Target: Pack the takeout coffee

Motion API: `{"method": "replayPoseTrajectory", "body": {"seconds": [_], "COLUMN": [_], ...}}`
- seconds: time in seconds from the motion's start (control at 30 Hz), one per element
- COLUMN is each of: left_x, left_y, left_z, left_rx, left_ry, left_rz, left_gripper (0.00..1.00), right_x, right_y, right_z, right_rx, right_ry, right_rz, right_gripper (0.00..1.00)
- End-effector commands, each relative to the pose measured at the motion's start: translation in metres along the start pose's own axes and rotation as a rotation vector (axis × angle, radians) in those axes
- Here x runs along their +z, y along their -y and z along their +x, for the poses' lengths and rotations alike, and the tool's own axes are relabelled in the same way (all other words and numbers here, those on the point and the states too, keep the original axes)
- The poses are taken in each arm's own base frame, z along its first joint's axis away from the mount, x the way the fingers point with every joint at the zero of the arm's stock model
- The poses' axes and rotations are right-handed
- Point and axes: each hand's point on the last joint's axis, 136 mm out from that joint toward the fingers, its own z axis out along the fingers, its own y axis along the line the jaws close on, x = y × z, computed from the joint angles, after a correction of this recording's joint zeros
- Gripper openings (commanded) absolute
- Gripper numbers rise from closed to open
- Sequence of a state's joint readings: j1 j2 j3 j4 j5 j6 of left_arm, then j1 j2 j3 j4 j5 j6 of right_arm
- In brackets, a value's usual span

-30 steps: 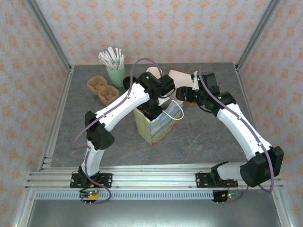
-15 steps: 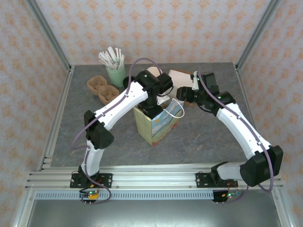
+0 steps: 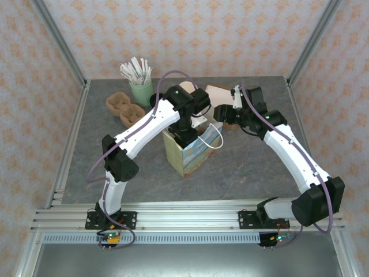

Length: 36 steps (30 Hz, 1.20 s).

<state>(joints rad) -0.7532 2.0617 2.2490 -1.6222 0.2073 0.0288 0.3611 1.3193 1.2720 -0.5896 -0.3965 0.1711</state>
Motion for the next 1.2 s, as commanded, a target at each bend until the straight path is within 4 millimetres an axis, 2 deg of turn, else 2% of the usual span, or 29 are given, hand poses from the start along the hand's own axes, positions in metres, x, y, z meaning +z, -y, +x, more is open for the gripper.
{"method": "replayPoseTrajectory", "body": {"seconds": [0.0, 0.27, 0.57, 0.73, 1.17], "left_x": [-0.018, -0.005, -0.009, -0.011, -0.010], "left_y": [-0.001, 0.002, 0.004, 0.004, 0.003], "left_z": [0.014, 0.016, 0.013, 0.014, 0.013], "left_rx": [0.020, 0.033, 0.031, 0.030, 0.029], "left_ry": [-0.002, -0.044, -0.019, -0.016, -0.018], "left_rz": [0.015, 0.034, 0.050, 0.048, 0.043], "left_gripper": [0.25, 0.24, 0.23, 0.23, 0.22], "right_x": [-0.004, -0.005, -0.013, -0.017, -0.011], "right_y": [-0.005, -0.006, -0.017, -0.021, -0.023], "right_z": [-0.006, -0.009, -0.019, -0.021, -0.012], "right_rx": [-0.003, -0.002, -0.002, -0.004, -0.011], "right_ry": [0.004, 0.008, 0.029, 0.032, -0.006], "right_rz": [-0.019, -0.021, -0.056, -0.075, -0.092], "right_gripper": [0.61, 0.60, 0.57, 0.46, 0.21]}}
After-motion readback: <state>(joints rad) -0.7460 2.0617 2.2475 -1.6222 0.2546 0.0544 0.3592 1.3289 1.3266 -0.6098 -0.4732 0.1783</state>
